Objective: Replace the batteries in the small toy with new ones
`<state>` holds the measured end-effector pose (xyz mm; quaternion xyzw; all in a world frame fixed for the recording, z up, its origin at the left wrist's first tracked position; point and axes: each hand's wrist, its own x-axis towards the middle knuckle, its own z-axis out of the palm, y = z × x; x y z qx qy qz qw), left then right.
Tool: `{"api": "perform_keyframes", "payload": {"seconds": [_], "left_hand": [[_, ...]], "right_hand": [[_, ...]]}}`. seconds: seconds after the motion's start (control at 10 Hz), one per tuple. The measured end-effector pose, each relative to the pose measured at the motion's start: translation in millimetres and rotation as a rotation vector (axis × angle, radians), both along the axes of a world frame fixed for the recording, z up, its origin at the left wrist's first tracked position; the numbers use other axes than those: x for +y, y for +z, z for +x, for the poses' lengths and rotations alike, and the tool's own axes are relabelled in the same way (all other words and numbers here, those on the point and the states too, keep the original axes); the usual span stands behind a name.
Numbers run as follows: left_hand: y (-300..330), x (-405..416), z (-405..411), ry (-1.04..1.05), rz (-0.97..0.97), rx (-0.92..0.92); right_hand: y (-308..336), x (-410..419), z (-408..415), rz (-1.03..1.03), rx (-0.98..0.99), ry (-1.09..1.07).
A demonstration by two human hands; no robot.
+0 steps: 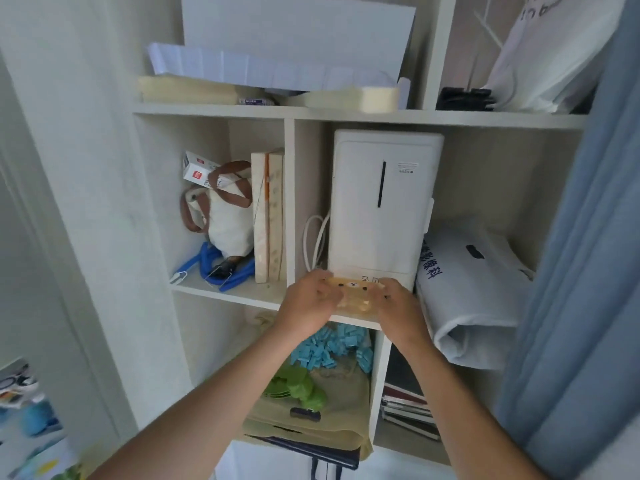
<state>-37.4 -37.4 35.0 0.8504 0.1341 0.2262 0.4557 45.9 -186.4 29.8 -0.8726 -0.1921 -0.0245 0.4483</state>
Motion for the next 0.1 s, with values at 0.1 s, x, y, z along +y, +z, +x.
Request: {"api": "perform_keyframes", "payload": {"seconds": [0.1], "left_hand": [[16.2,13.3,-20.2,-0.025,0.046,0.079]], "right_hand": [[17.5,-2.5,-11.0,0.015,0.056,0.013]]}}
